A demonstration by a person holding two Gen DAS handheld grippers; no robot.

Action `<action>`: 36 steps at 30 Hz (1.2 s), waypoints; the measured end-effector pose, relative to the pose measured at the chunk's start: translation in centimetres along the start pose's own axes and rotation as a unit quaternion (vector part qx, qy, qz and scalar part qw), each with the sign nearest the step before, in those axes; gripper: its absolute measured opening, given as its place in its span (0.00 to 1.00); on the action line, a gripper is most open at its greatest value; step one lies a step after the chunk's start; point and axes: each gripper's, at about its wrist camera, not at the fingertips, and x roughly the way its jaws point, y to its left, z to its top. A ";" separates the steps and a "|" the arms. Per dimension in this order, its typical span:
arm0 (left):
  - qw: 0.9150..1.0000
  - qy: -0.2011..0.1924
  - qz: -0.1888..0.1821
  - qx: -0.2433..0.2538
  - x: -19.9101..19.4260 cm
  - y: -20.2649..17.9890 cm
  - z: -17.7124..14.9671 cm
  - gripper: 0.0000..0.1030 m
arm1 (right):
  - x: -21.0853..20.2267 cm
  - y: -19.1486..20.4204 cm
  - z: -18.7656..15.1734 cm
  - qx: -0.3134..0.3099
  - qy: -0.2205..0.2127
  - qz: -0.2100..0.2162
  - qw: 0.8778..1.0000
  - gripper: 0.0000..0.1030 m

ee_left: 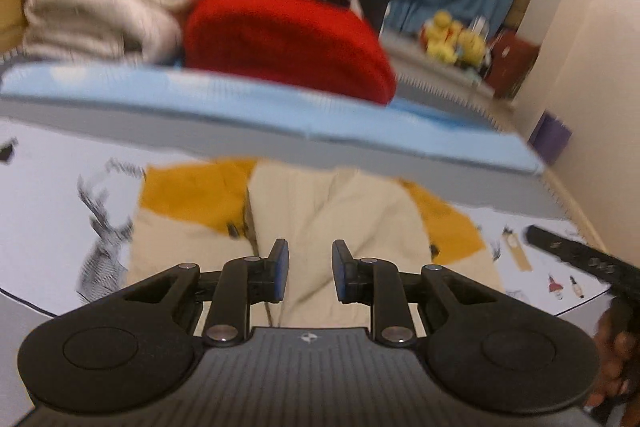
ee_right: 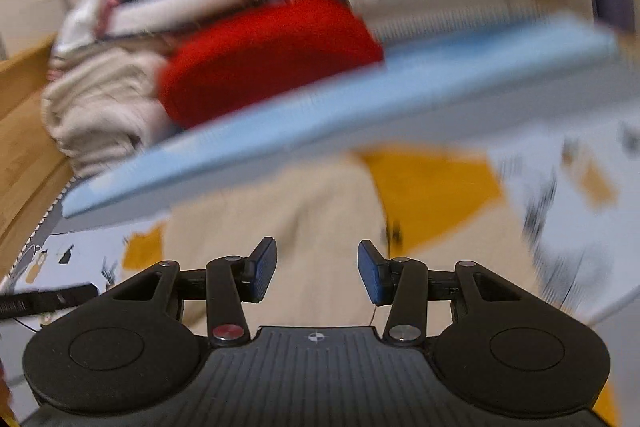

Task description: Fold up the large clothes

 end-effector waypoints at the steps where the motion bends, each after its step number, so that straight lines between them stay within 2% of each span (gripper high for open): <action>1: 1.000 -0.011 0.002 0.006 -1.7 -0.3 0.0 0.25 | -1.6 0.1 0.3 -0.016 -0.020 0.000 1.000 0.46; 4: 0.998 -0.056 0.017 0.020 -7.8 0.0 -0.8 0.25 | -7.2 0.0 0.8 -0.050 -0.073 -0.005 0.996 0.45; 8: 0.993 -0.111 0.028 0.003 -16.5 1.0 -3.4 0.25 | -16.7 -0.8 -0.2 -0.070 -0.138 -0.047 0.987 0.45; 10: 0.991 -0.134 0.028 -0.009 -21.3 1.6 -5.8 0.25 | -21.1 -1.8 -1.4 -0.063 -0.156 -0.059 0.984 0.45; 13: 0.987 -0.160 0.032 -0.001 -27.3 1.9 -9.8 0.25 | -27.8 -3.3 -4.1 -0.057 -0.183 -0.093 0.977 0.45; 16: 0.986 -0.164 0.034 -0.012 -32.0 2.4 -14.2 0.25 | -33.4 -4.9 -7.2 -0.028 -0.208 -0.116 0.971 0.45; 19: 0.990 -0.123 0.065 -0.018 -34.2 2.8 -18.1 0.25 | -37.4 -6.3 -11.1 -0.005 -0.234 -0.141 0.962 0.46; 22: 0.994 -0.083 0.065 -0.027 -34.7 2.8 -19.6 0.25 | -37.9 -7.9 -14.7 0.023 -0.197 -0.158 0.967 0.46; 24: 0.994 -0.080 0.070 -0.022 -34.7 2.8 -20.2 0.25 | -37.0 -9.0 -15.0 0.039 -0.150 -0.161 0.975 0.46; 26: 0.994 -0.067 0.082 -0.027 -33.3 3.6 -20.7 0.25 | -36.2 -10.0 -15.5 0.034 -0.144 -0.153 0.977 0.45; 28: 0.993 -0.046 0.090 -0.058 -31.5 5.3 -21.5 0.25 | -34.4 -11.1 -16.8 0.025 -0.122 -0.175 0.977 0.45; 29: 0.992 -0.038 0.090 -0.076 -30.4 6.2 -22.0 0.25 | -32.9 -12.0 -17.2 0.035 -0.087 -0.185 0.978 0.45; 30: 0.991 -0.023 0.098 -0.092 -29.1 7.1 -22.7 0.25 | -31.5 -12.7 -17.0 0.051 -0.060 -0.186 0.979 0.45; 32: 0.980 0.045 0.142 -0.134 -25.7 9.0 -22.7 0.25 | -29.0 -13.9 -17.1 0.057 -0.032 -0.179 0.982 0.45; 34: 0.975 0.074 0.149 -0.146 -23.9 10.2 -22.8 0.25 | -26.8 -14.5 -17.4 0.044 0.006 -0.195 0.980 0.44; 36: 0.969 0.096 0.165 -0.155 -22.7 11.1 -23.3 0.25 | -24.9 -15.3 -17.7 0.063 0.045 -0.190 0.979 0.44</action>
